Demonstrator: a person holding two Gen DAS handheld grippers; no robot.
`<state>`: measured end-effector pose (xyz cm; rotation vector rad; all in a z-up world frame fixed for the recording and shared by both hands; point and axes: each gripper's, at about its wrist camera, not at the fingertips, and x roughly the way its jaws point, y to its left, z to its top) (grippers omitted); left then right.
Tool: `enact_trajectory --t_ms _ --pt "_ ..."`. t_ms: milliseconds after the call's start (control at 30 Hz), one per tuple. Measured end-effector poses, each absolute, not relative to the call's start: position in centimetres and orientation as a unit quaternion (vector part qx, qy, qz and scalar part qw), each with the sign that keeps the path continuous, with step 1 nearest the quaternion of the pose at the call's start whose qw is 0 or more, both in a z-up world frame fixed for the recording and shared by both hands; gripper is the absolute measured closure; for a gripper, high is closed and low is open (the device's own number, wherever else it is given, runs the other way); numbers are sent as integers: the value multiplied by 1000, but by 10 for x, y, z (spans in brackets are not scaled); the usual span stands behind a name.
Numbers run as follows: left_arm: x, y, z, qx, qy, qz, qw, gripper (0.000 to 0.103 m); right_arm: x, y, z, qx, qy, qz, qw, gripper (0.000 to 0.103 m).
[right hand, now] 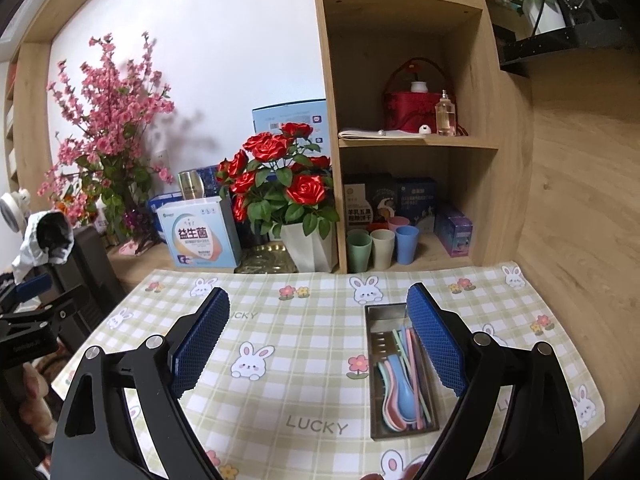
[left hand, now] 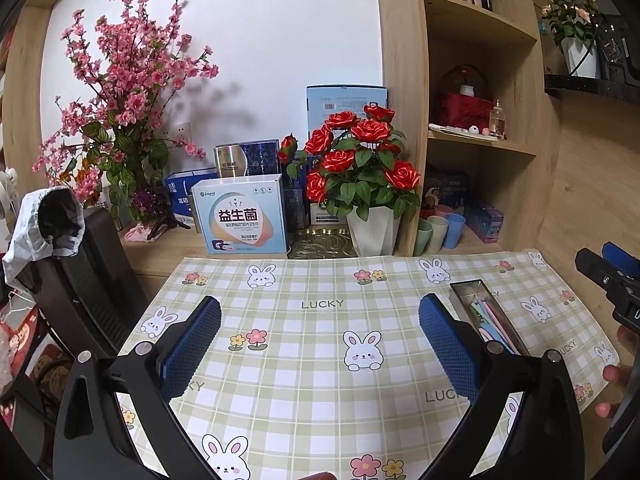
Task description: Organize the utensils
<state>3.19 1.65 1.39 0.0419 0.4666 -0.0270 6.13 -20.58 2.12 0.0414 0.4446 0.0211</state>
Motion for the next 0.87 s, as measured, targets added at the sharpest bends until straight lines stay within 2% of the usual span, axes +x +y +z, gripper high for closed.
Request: enact_trajectory --t_ms 867 --pt "28 28 13 14 230 -2 973 6 58 -206 25 18 198 9 980 16"
